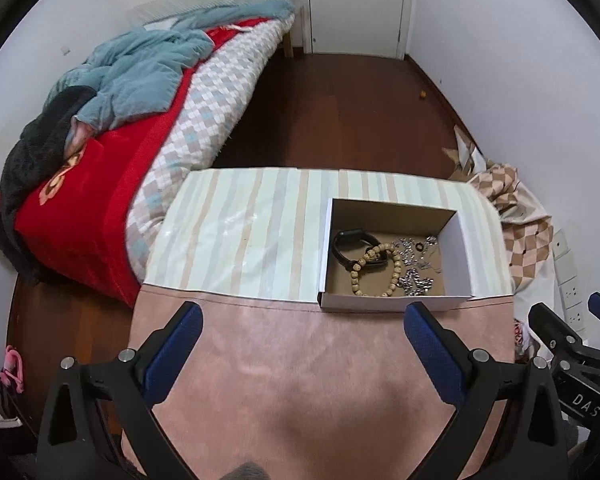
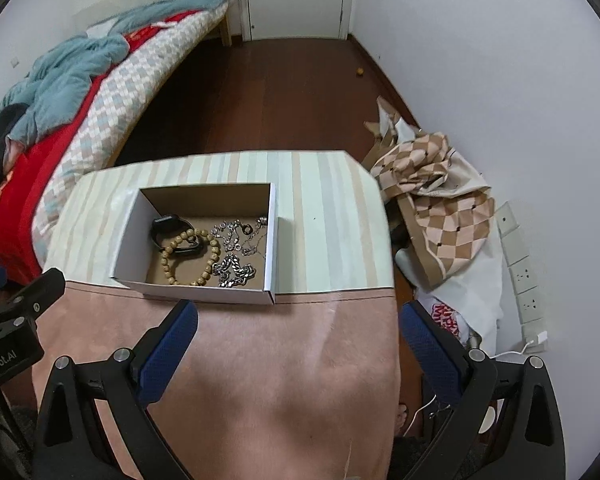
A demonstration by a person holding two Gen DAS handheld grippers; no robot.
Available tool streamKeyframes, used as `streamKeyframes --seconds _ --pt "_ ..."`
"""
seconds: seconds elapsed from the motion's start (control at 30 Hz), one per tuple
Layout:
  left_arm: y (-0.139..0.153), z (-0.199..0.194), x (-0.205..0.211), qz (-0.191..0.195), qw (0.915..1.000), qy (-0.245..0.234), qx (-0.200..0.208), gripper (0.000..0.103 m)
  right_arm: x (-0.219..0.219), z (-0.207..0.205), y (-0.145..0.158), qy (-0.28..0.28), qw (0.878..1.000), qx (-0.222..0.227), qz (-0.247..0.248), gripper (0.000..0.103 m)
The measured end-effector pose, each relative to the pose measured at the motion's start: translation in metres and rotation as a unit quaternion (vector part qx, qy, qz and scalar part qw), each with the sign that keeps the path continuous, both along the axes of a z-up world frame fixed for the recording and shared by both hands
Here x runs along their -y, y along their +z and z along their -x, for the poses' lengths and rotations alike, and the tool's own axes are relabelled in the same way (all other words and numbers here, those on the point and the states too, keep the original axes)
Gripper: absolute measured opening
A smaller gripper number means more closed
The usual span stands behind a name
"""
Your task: Organize jewelry
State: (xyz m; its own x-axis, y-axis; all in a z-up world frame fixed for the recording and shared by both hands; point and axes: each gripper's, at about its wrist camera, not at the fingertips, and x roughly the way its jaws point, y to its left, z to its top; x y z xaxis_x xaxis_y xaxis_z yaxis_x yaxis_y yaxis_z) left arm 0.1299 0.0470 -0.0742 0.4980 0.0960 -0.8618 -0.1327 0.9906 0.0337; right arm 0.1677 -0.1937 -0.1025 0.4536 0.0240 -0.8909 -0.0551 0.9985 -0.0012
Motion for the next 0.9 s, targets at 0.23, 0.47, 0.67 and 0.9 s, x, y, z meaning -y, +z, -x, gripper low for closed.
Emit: streamKeyframes --seconds 0.23,0.47,0.67,0.9 --pt "0.05 0.045 0.005 0.002 0.9988 -0.004 0.049 0.103 0.008 0.049 0.061 0.0 0.998 0.06 -0.008 0.102" --pt "0.097 0.086 0.008 0.003 0.9955 -0.017 0.093 0.103 0.014 0.102 0.119 0.001 0.993 0.118 -0.007 0.102" --pt "0.12 0.112 0.007 0.014 0.9942 -0.016 0.105 0.103 0.017 0.139 0.163 -0.002 0.988 0.155 -0.008 0.103" --pt "0.137 0.132 0.009 0.017 0.9934 -0.013 0.113 0.103 0.018 0.169 0.191 0.002 0.984 0.177 -0.015 0.103"
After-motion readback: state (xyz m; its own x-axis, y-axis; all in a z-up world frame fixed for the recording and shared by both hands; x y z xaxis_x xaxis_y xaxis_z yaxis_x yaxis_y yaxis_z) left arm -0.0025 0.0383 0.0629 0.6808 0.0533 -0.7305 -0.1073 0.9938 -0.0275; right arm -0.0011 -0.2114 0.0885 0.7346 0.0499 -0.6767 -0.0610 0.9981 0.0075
